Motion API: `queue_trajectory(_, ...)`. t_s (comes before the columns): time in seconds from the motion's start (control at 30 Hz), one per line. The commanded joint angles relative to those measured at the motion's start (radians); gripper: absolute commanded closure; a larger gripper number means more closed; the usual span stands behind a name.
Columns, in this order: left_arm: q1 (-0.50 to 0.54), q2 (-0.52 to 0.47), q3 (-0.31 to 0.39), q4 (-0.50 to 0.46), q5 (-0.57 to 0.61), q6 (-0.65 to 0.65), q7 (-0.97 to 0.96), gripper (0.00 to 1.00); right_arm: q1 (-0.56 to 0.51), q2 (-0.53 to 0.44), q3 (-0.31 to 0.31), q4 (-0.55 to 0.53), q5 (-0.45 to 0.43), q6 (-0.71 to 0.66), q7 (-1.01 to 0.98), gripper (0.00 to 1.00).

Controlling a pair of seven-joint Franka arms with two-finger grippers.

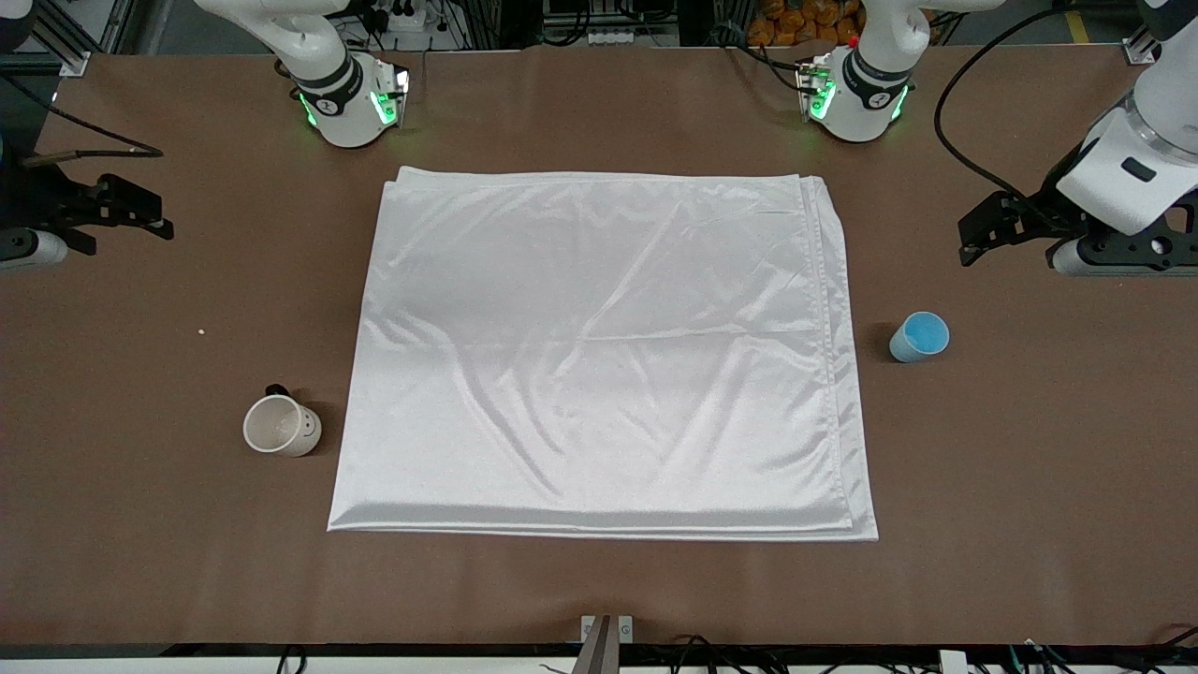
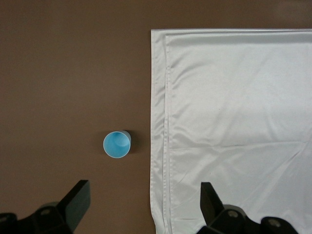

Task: Place blue cup into white mug on cloth

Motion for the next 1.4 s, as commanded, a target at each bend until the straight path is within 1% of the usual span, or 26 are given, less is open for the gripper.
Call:
queue_trajectory(0.0,-0.005,0.015,0.002,0.024,0.010,-0.001,0.018,0.00,0.005,-0.036,-0.012,-0.016,-0.014,0.000,0.007,0.00)
queue_trajectory(0.4,-0.003,0.017,0.003,0.024,-0.002,-0.001,0.018,0.00,0.007,-0.040,-0.012,0.001,-0.025,0.014,0.007,0.00)
queue_trajectory(0.73,0.000,0.014,0.003,0.005,-0.002,-0.009,0.018,0.00,0.005,-0.040,-0.012,-0.001,-0.025,0.031,0.007,0.00)
queue_trajectory(0.8,0.001,0.003,0.003,-0.026,-0.002,-0.009,0.020,0.00,0.005,-0.039,-0.012,-0.002,-0.023,0.039,0.007,0.00)
queue_trajectory(0.97,0.001,0.011,0.003,-0.055,-0.002,0.000,0.021,0.00,0.005,-0.037,-0.012,-0.005,-0.023,0.059,0.007,0.00)
queue_trajectory(1.07,0.006,0.009,0.006,-0.089,-0.002,0.028,0.021,0.00,0.005,-0.036,-0.010,-0.005,-0.023,0.063,0.009,0.00)
queue_trajectory(1.2,0.011,0.000,0.009,-0.172,-0.002,0.086,0.021,0.00,0.005,-0.034,-0.012,-0.007,-0.023,0.065,0.009,0.00)
queue_trajectory(1.37,0.014,-0.023,0.017,-0.311,0.000,0.202,0.020,0.00,0.004,-0.030,-0.012,-0.008,-0.025,0.063,0.007,0.00)
